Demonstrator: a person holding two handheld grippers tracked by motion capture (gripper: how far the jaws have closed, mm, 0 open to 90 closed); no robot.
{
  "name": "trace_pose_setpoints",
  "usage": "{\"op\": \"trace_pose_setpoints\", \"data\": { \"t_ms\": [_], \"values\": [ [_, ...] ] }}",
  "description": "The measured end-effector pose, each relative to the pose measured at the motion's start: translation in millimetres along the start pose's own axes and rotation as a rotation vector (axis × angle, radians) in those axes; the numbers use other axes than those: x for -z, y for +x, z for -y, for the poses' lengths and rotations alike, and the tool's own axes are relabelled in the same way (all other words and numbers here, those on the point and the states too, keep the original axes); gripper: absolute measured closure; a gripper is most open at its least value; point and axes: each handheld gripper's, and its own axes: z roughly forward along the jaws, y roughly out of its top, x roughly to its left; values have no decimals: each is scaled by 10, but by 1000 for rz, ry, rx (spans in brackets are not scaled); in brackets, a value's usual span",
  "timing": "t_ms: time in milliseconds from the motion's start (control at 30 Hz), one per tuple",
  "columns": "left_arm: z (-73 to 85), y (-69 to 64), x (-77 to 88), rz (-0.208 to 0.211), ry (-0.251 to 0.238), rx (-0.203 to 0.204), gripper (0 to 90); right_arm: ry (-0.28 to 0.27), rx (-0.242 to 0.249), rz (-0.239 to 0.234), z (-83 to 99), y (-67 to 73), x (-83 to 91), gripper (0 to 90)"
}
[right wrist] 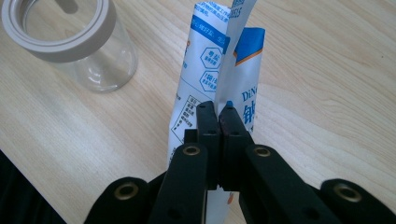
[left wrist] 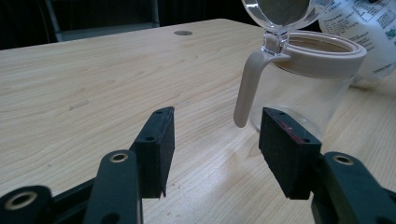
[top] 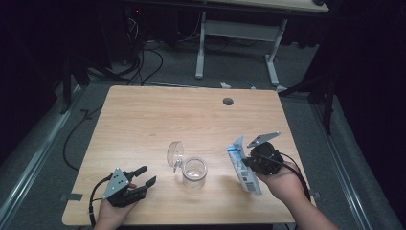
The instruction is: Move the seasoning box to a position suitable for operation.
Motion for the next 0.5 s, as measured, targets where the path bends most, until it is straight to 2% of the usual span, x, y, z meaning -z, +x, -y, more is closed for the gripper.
{"op": "trace_pose_setpoints", "data": {
  "t_ms": [300,500],
  "values": [
    [-1,-1,0,3,-2,0,458,57,20,-10,-67,15,7,897],
    [-5,-14,-1,8,6,-18,454,102,37,-10,-120,42,32,897]
  ]
}}
